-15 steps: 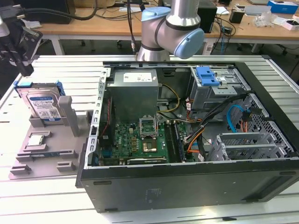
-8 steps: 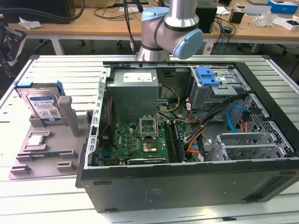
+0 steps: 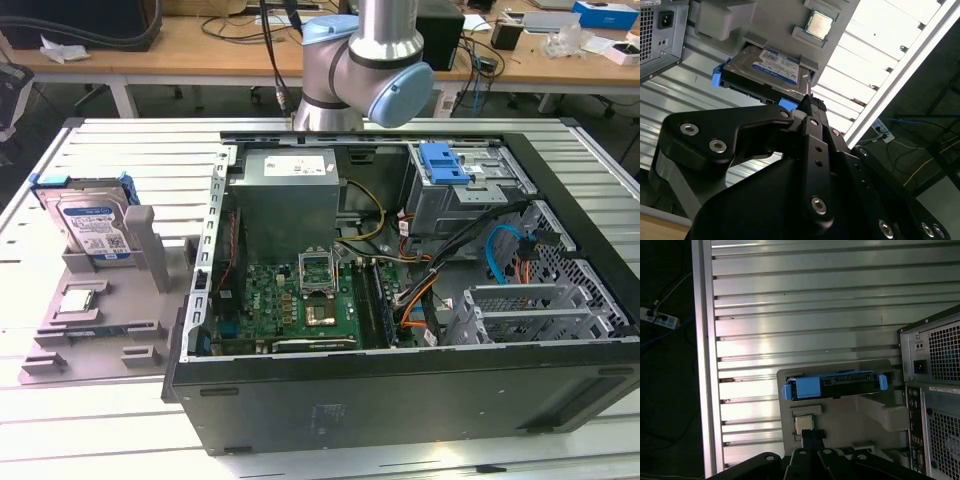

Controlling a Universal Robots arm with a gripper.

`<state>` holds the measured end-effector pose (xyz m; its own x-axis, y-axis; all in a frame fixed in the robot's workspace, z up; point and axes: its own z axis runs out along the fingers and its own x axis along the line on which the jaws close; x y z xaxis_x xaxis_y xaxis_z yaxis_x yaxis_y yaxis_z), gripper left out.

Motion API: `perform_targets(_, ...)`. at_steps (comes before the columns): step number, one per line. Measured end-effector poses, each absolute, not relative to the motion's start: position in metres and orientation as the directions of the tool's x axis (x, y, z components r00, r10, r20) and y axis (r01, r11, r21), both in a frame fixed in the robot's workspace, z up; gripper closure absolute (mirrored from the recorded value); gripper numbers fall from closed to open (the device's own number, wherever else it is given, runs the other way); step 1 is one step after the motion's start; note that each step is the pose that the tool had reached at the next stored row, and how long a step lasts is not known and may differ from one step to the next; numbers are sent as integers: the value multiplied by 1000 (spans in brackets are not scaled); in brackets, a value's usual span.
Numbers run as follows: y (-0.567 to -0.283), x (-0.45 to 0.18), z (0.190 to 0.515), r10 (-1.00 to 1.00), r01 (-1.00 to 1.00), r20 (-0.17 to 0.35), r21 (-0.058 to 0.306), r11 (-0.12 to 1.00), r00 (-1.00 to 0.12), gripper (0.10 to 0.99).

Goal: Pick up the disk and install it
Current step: 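Reach for the disk, then pick up the disk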

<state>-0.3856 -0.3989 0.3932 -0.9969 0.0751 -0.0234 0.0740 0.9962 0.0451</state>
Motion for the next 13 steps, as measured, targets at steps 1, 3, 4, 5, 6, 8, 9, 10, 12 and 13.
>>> perform_targets(1,-399,-386,393,75,74,-23,45,996,-997,980)
perform_targets(3,-399,-386,393,75,74,-23,45,996,-997,980)
perform_targets(4,-399,-386,393,75,74,-23,45,996,-997,980)
perform_targets(5,-399,-386,393,75,74,-23,45,996,-997,980)
perform_targets(6,-399,-386,393,75,74,-23,45,996,-997,980)
perform_targets(8,-399,-386,393,75,74,-23,45,996,-997,980)
perform_targets(9,-399,-386,393,75,74,-23,45,996,-997,980)
perform_targets(10,-399,-386,393,75,74,-23,45,996,-997,980)
perform_targets(12,-399,-386,393,75,74,-23,45,996,-997,980)
perform_targets(13,-399,-386,393,72,71,-23,45,996,-997,980)
